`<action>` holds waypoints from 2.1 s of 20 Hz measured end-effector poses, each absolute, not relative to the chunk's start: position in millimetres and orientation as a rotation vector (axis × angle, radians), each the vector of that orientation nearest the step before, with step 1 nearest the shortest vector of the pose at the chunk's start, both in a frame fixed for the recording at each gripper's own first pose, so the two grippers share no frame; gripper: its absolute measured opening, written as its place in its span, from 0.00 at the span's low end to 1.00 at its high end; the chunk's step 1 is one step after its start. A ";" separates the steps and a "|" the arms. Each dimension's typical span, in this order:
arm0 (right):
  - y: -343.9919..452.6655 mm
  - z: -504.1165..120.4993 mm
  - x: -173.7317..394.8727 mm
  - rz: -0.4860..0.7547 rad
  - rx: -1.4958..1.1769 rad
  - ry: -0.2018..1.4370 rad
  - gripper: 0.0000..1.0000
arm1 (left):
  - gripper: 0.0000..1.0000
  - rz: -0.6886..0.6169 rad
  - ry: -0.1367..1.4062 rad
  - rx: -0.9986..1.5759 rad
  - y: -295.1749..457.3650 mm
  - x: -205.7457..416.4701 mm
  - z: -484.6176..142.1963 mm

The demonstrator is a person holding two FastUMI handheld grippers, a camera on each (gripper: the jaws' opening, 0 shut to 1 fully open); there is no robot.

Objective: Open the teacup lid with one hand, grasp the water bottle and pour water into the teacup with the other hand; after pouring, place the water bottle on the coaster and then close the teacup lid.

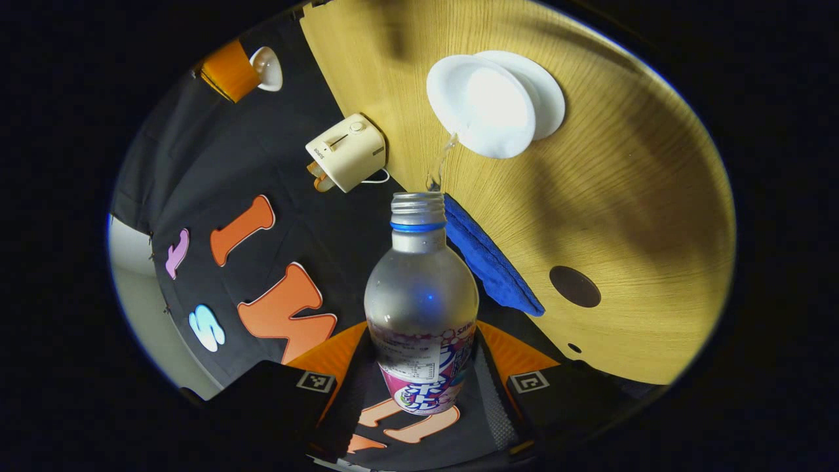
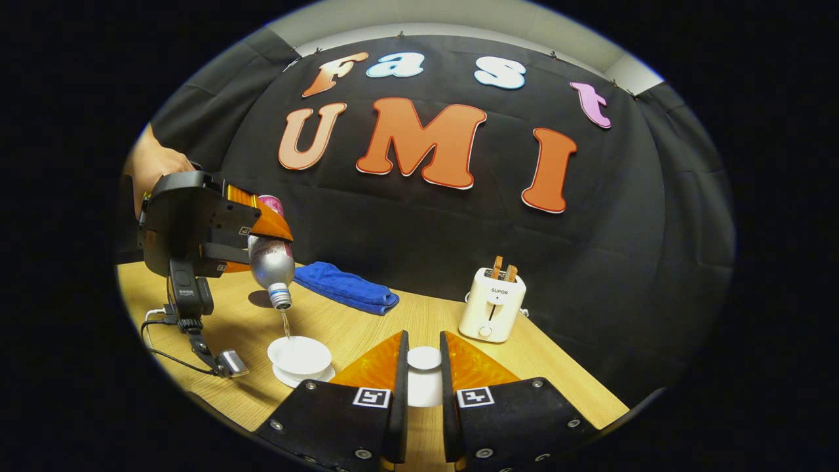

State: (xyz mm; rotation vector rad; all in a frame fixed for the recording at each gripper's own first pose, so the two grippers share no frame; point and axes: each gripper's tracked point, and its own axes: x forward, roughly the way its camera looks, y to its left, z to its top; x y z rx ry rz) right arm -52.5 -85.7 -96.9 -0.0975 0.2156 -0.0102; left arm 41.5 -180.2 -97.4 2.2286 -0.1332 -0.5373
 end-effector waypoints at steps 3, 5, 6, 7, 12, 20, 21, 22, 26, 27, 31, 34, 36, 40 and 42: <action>-81.6 -96.7 -52.7 -0.005 -0.101 0.216 0.23 | 0.79 -0.538 -0.144 2.236 -182.0 40.3 -97.2; -77.7 -99.4 -52.5 0.002 -0.100 0.219 0.23 | 0.81 -0.528 -0.158 2.247 -182.3 38.7 -96.5; -77.1 -100.6 -52.9 0.004 -0.101 0.224 0.23 | 0.82 -0.529 -0.164 2.246 -183.7 38.0 -96.6; -75.9 -101.3 -52.4 0.006 -0.103 0.227 0.23 | 0.82 -0.530 -0.168 2.242 -183.4 38.5 -96.8; -71.7 -102.9 -52.3 0.014 -0.108 0.231 0.23 | 0.81 -0.509 -0.176 2.231 -184.2 38.8 -96.3; -63.4 -108.9 -48.1 0.029 -0.103 0.246 0.23 | 0.82 -0.476 -0.251 2.154 -188.9 30.9 -95.8; -62.5 -110.1 -47.6 0.028 -0.103 0.247 0.23 | 0.81 -0.475 -0.270 2.131 -190.5 29.1 -95.8; -62.9 -110.5 -46.8 0.028 -0.104 0.250 0.23 | 0.81 -0.471 -0.282 2.106 -188.8 25.5 -92.0; -58.3 -111.4 -42.8 0.032 -0.101 0.254 0.23 | 0.78 -0.445 -0.340 1.928 -188.2 25.1 -84.2; -58.4 -111.8 -41.7 0.027 -0.100 0.254 0.23 | 0.77 -0.428 -0.331 1.867 -183.2 26.5 -82.9; -49.9 -114.5 -34.7 0.035 -0.092 0.266 0.23 | 0.81 -0.354 -0.317 1.650 -164.6 33.9 -67.2; -41.0 -113.3 -29.7 0.045 -0.096 0.267 0.23 | 0.84 -0.301 -0.294 1.473 -142.7 36.0 -60.9; -33.9 -113.9 -25.3 0.056 -0.095 0.270 0.23 | 0.81 -0.257 -0.309 1.360 -131.1 37.4 -53.5; -17.1 -116.2 -16.5 0.078 -0.097 0.281 0.23 | 0.80 -0.166 -0.281 1.086 -99.5 46.1 -52.5; -7.5 -115.7 -12.0 0.092 -0.107 0.286 0.23 | 0.81 -0.117 -0.285 0.977 -86.2 50.2 -50.9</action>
